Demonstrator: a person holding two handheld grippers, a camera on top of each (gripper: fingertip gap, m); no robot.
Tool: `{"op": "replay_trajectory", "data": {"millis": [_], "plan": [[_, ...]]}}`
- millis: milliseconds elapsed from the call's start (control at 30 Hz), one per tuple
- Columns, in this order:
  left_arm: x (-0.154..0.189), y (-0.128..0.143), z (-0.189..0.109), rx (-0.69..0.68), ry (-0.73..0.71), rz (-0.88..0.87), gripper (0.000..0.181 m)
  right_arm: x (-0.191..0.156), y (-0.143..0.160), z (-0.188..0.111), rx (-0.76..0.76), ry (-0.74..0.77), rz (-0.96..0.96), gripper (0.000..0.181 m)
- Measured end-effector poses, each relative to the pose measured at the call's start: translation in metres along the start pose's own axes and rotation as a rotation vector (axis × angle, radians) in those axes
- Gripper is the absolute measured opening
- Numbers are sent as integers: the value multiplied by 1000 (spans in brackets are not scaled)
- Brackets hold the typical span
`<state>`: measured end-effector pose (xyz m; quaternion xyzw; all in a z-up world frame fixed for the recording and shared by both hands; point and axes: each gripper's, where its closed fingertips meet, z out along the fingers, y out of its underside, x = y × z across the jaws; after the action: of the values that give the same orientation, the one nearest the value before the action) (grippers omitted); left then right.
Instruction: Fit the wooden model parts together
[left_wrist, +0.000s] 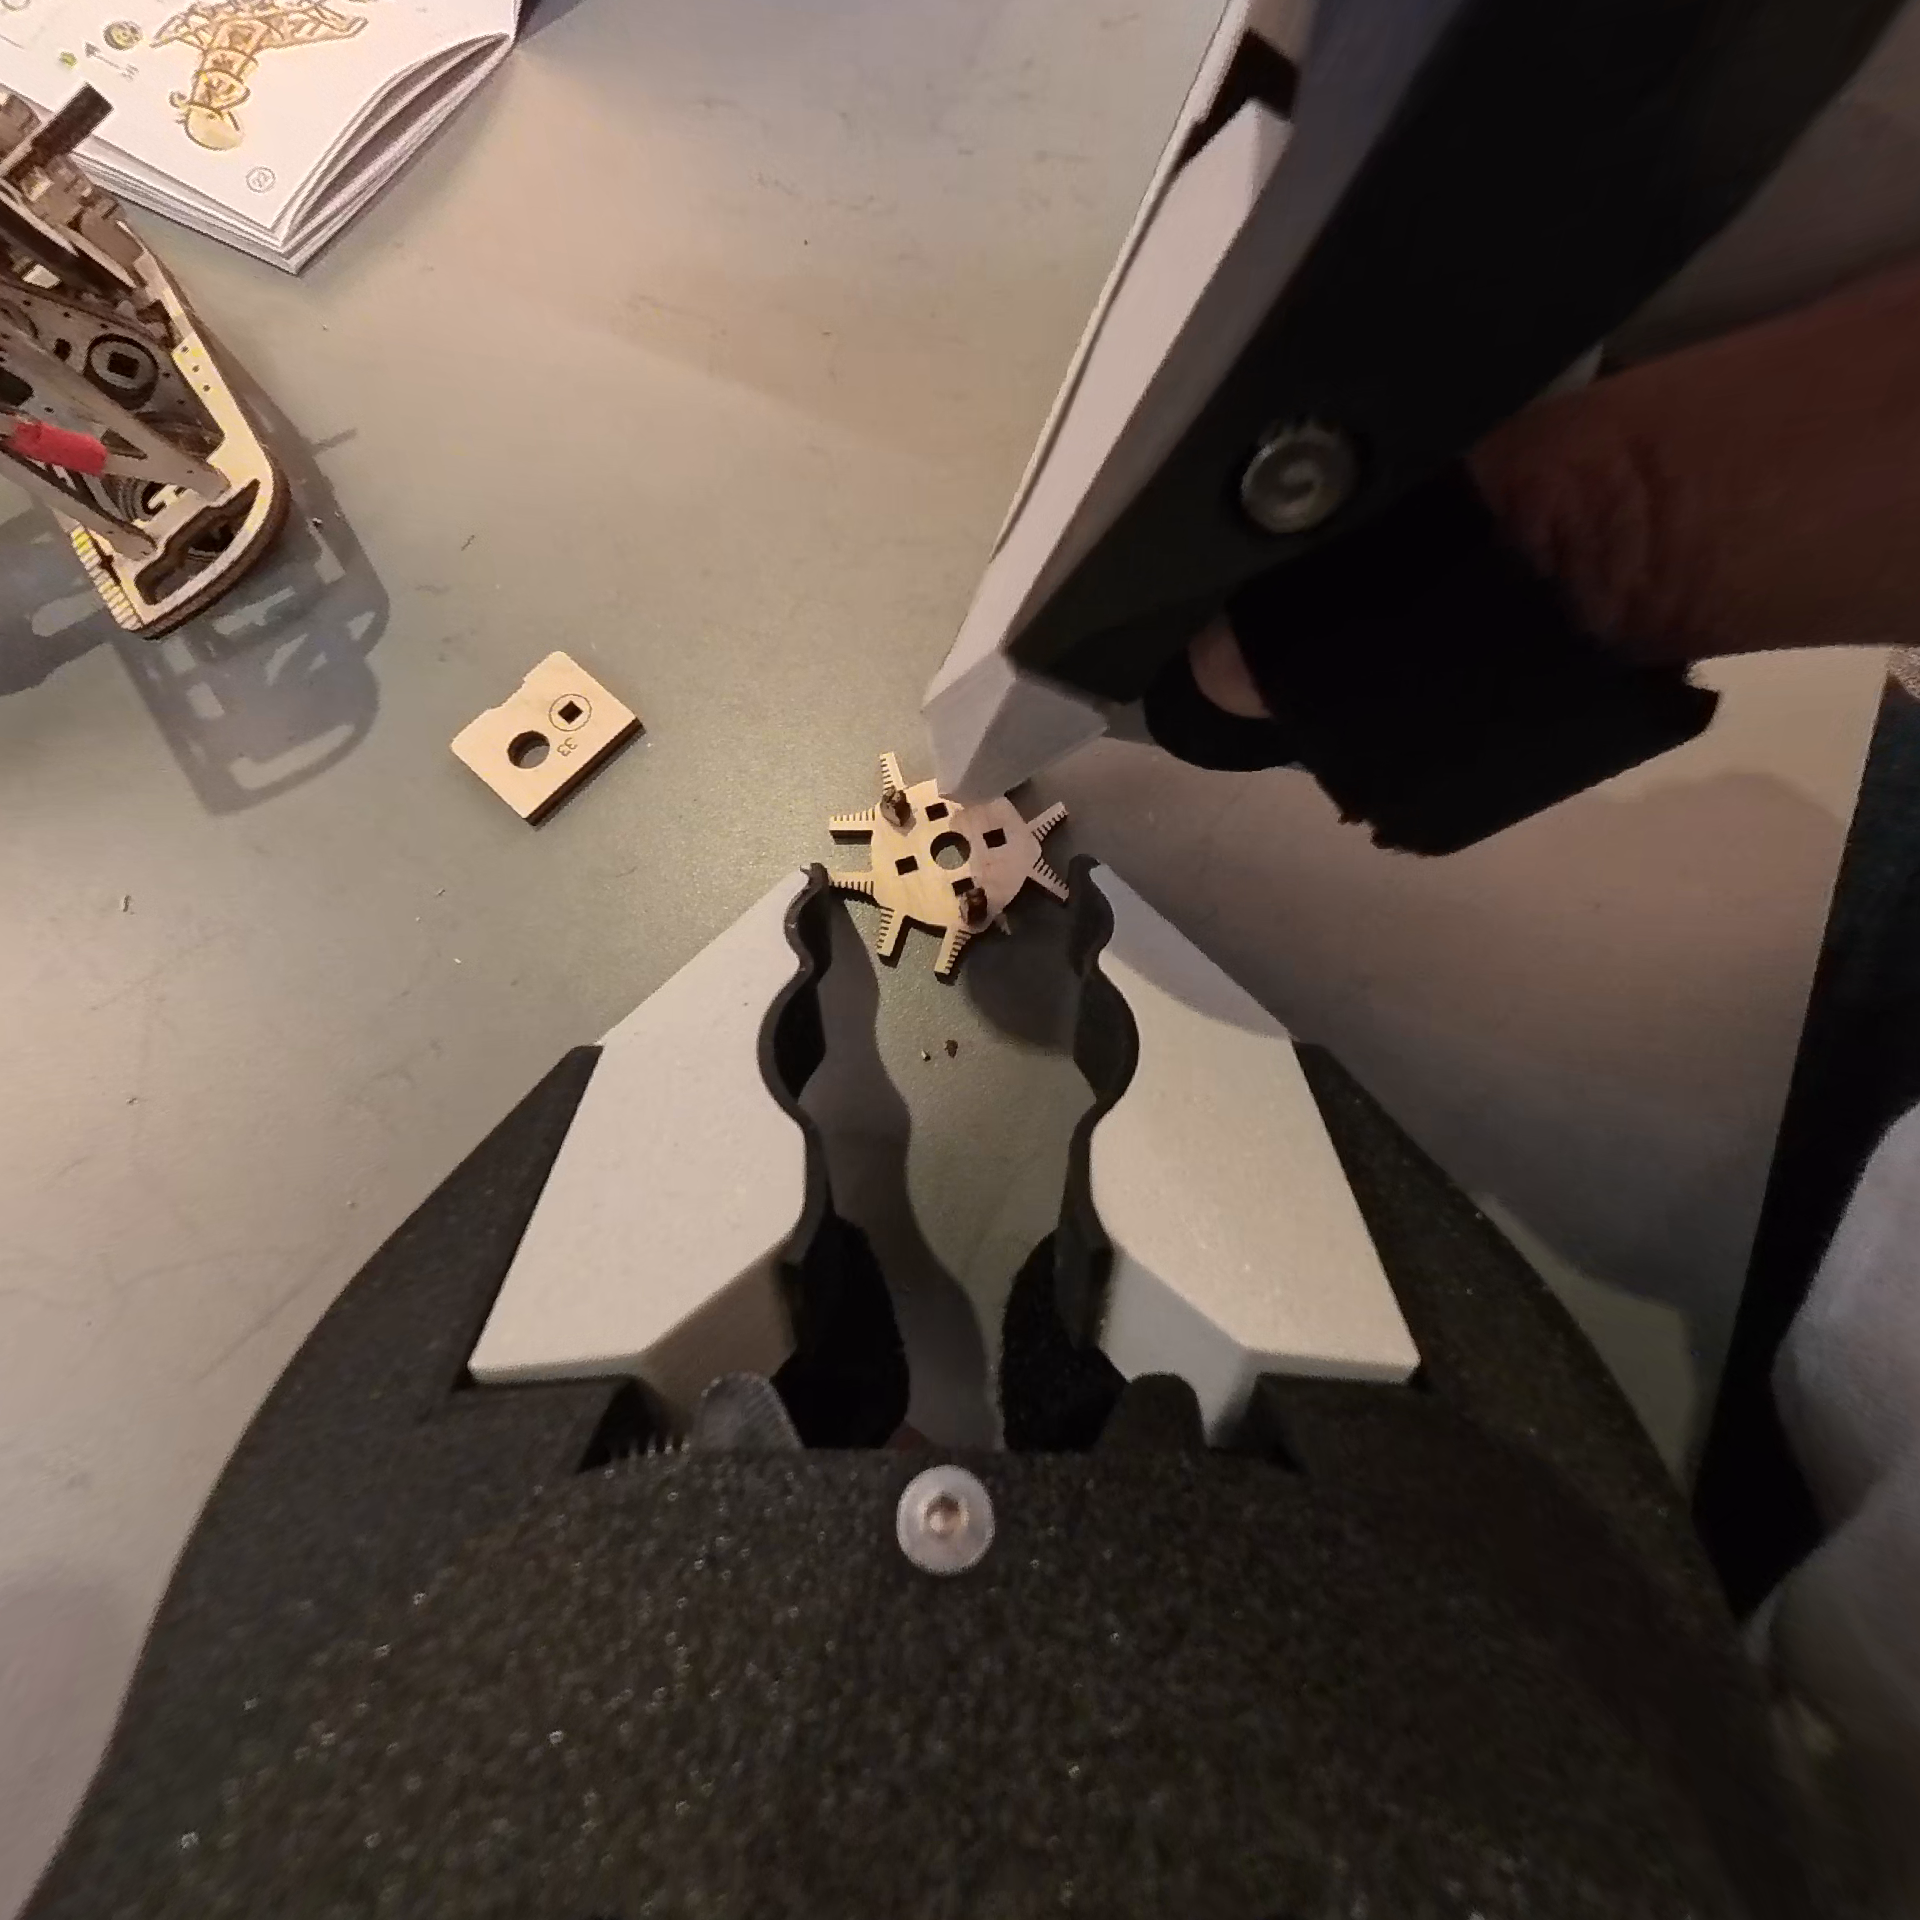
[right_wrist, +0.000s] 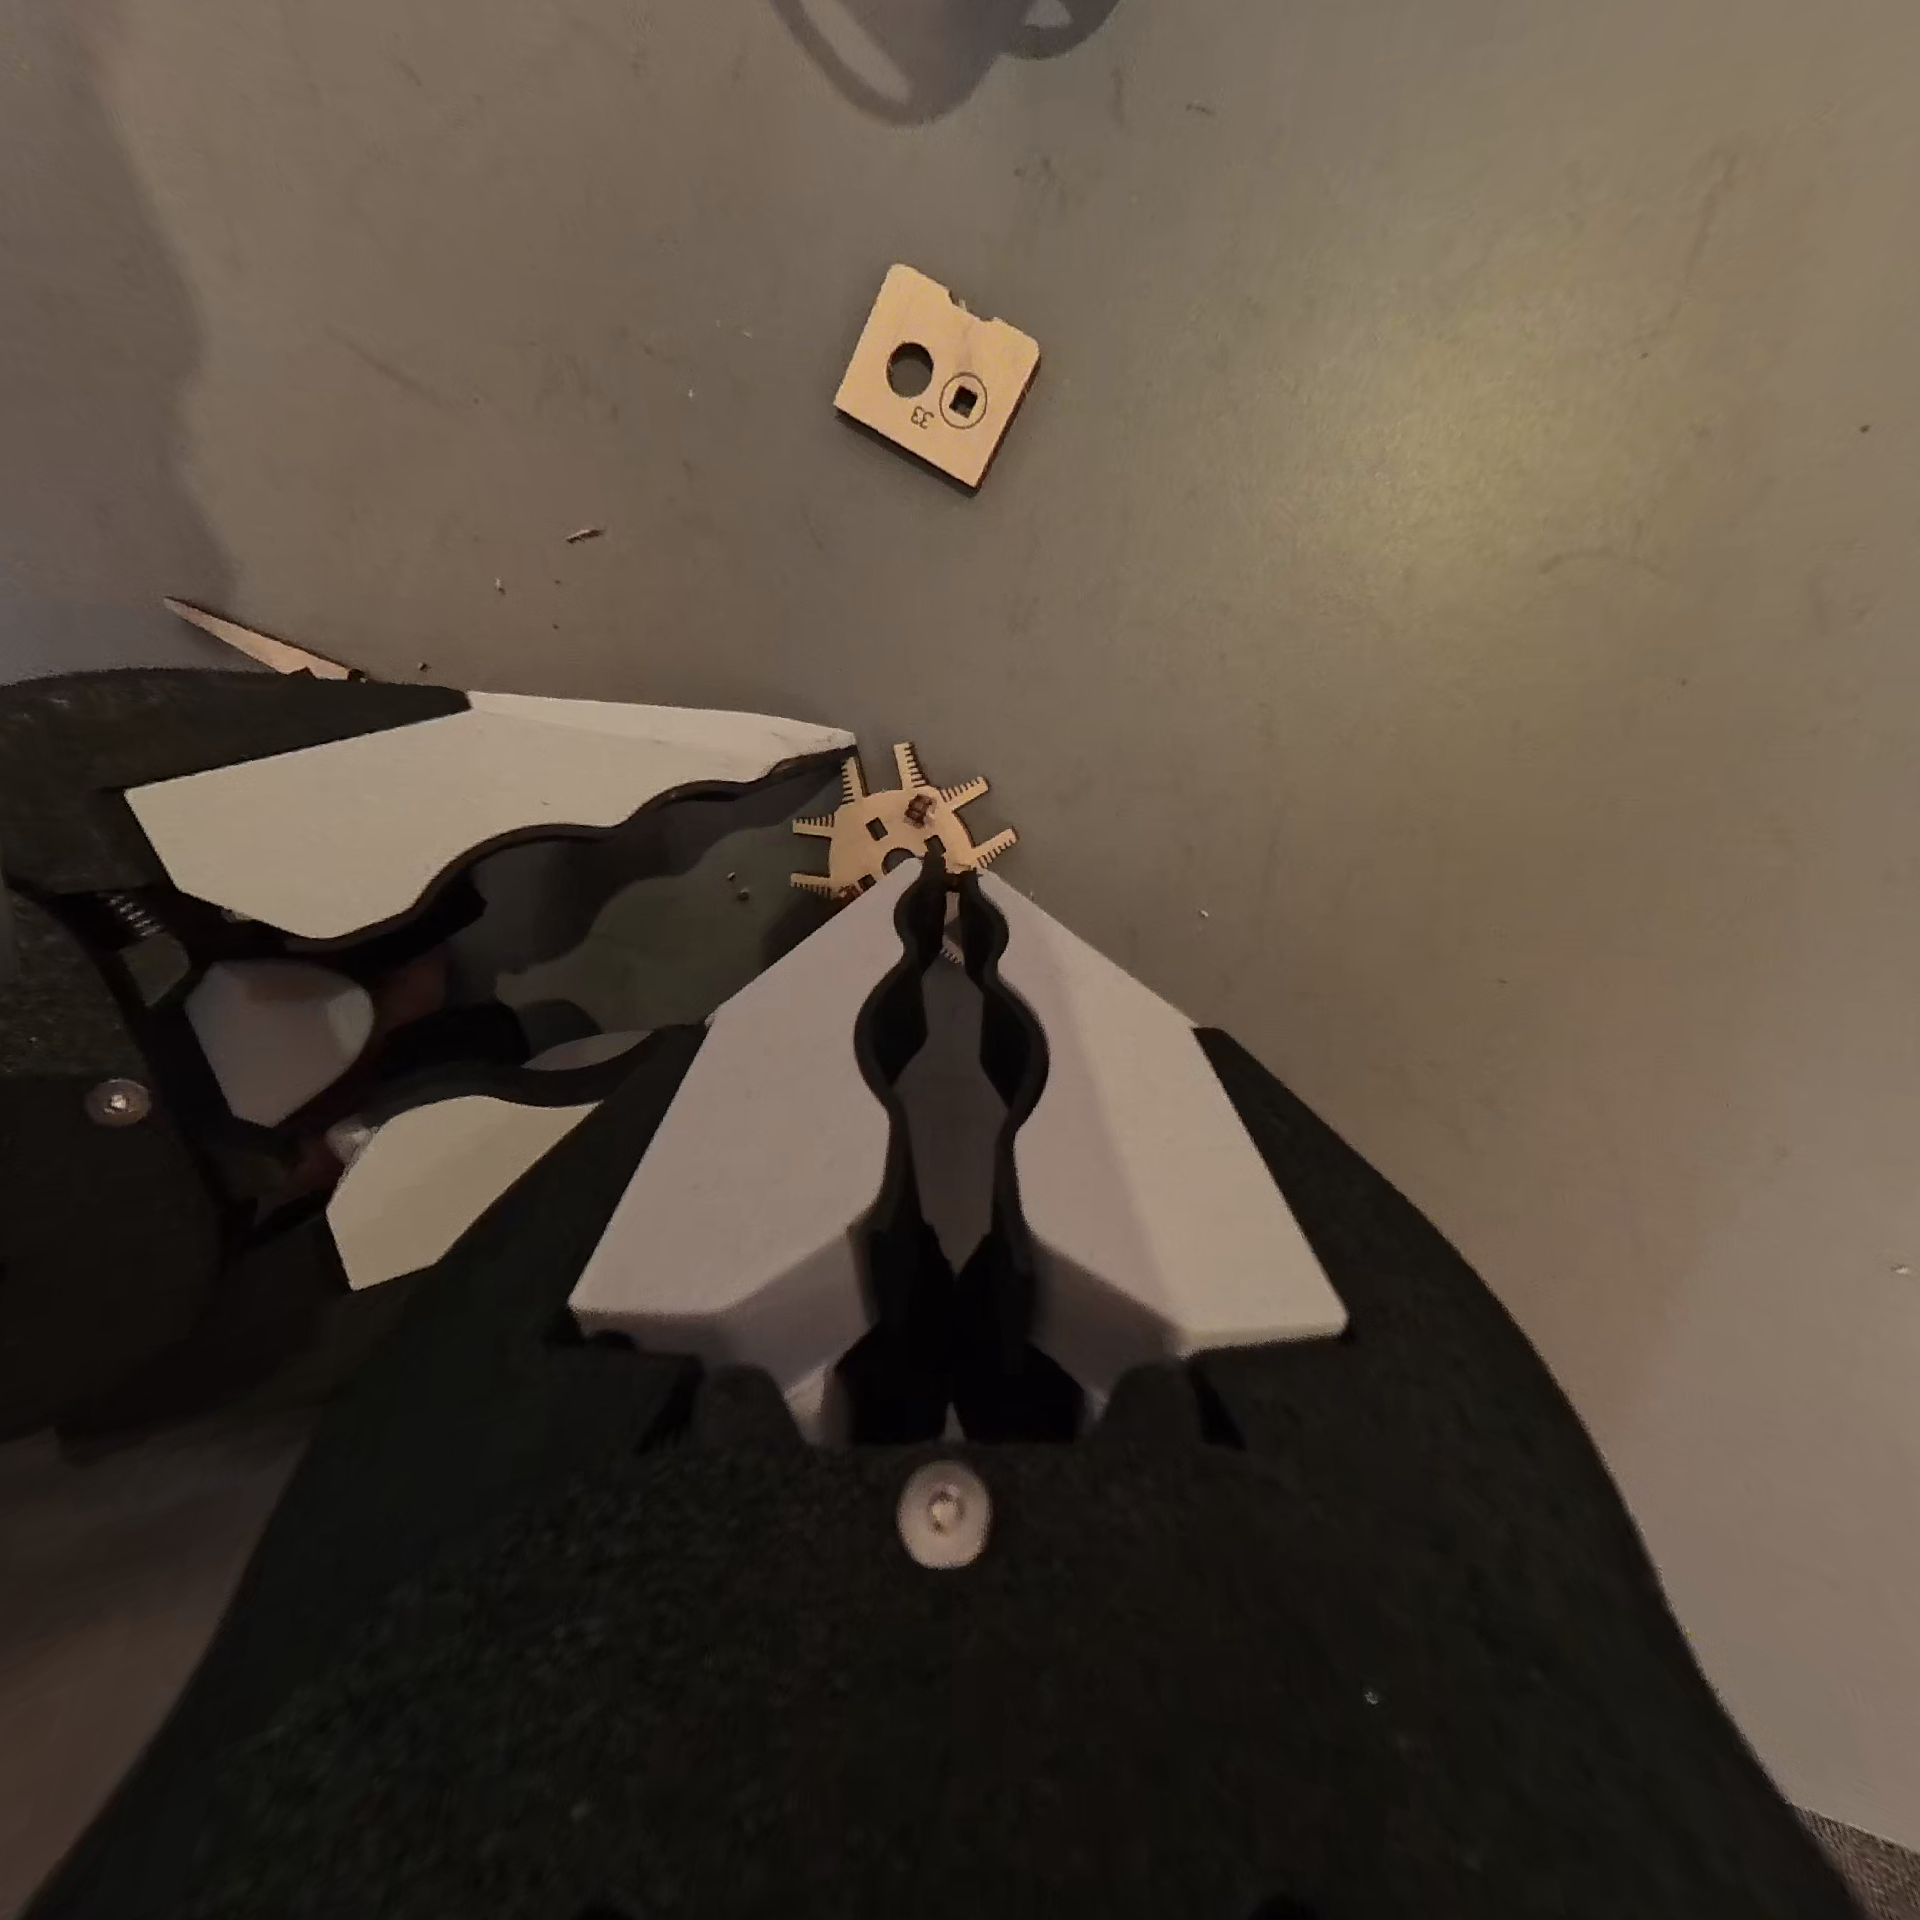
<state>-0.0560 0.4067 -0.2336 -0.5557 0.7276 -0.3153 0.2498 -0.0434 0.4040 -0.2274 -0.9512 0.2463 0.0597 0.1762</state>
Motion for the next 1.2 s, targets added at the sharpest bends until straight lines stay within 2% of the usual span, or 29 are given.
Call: {"op": "replay_trajectory", "data": {"millis": [1200], "plan": [[0,0,1,0,-1,-2,44,0,3,2,-50,19,-11,2]]}}
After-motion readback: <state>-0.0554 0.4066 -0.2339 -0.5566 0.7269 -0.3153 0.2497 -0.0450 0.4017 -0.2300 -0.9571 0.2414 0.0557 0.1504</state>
